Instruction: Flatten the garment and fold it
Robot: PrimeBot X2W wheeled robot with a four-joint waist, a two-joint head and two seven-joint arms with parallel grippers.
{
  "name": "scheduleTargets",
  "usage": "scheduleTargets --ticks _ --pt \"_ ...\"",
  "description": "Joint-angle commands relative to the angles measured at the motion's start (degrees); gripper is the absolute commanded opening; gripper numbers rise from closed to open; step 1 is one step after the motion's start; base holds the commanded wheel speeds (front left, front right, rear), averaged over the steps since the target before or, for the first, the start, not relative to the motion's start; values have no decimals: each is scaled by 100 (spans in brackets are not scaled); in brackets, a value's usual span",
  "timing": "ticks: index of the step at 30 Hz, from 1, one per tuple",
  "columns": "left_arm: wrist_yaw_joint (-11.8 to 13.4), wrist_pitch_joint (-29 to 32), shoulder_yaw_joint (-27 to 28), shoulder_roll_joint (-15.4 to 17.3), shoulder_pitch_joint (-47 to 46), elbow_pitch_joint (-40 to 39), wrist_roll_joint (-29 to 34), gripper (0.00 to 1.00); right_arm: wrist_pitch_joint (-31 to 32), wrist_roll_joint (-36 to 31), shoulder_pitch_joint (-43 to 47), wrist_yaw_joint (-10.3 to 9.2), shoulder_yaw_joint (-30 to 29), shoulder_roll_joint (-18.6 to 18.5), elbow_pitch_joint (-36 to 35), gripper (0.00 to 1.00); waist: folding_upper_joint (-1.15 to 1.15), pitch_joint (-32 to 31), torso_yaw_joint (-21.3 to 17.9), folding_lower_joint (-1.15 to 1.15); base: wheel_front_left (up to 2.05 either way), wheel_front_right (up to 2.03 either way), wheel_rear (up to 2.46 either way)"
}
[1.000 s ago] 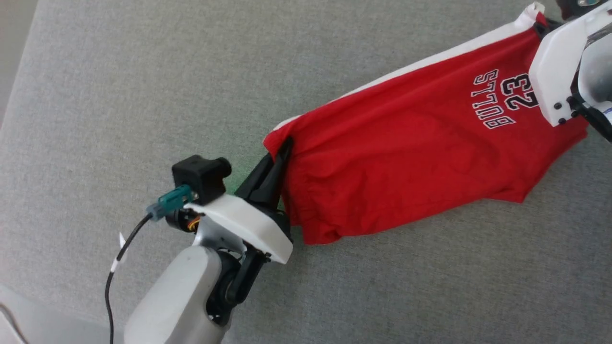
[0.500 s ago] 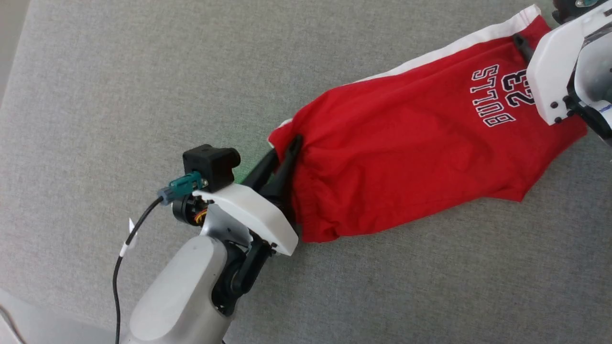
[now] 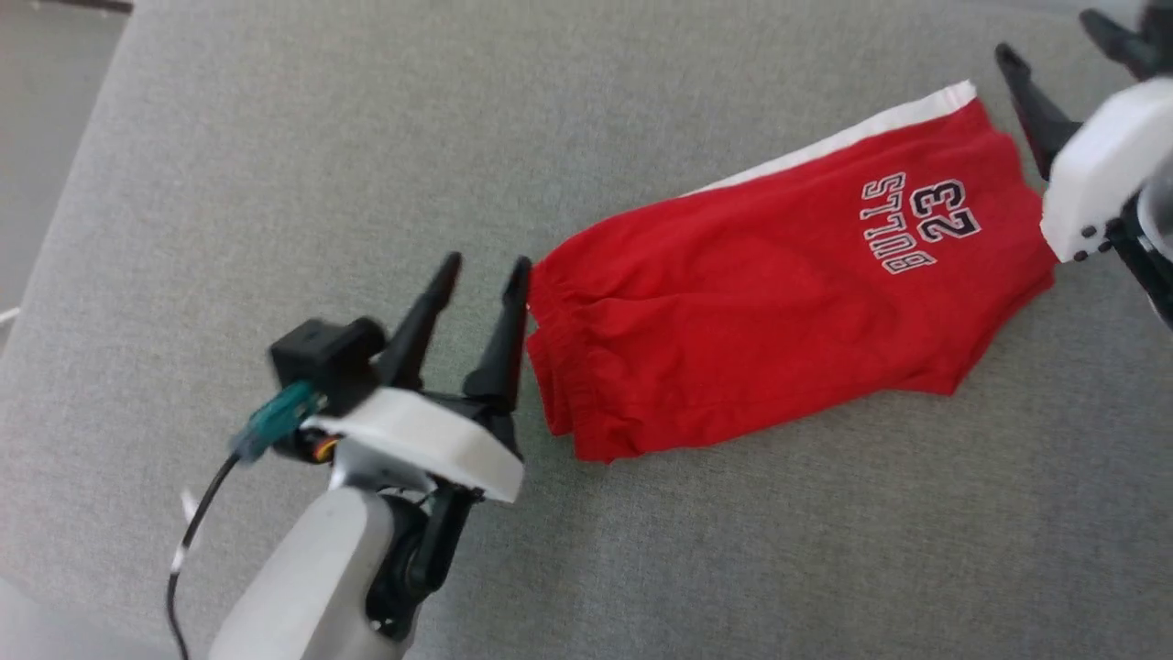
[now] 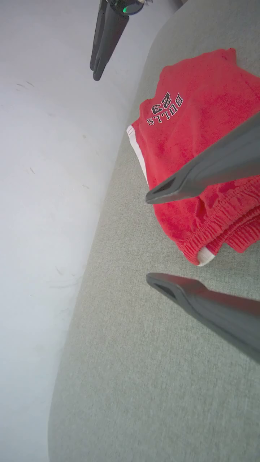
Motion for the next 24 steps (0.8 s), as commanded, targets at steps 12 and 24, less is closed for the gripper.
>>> scheduleTargets --ticks 12,24 --pt "670 -1029 644 -179 1349 -644 1030 100 -1874 -1461 2748 -5 -1733 1657 -2085 100 0 -884 -248 1 0 0 0" --pt "421 -1031 991 -677 2121 -469 1783 100 -2630 -1677 4291 -5 -2042 2253 -2447 100 0 -1337 -300 1 0 0 0"
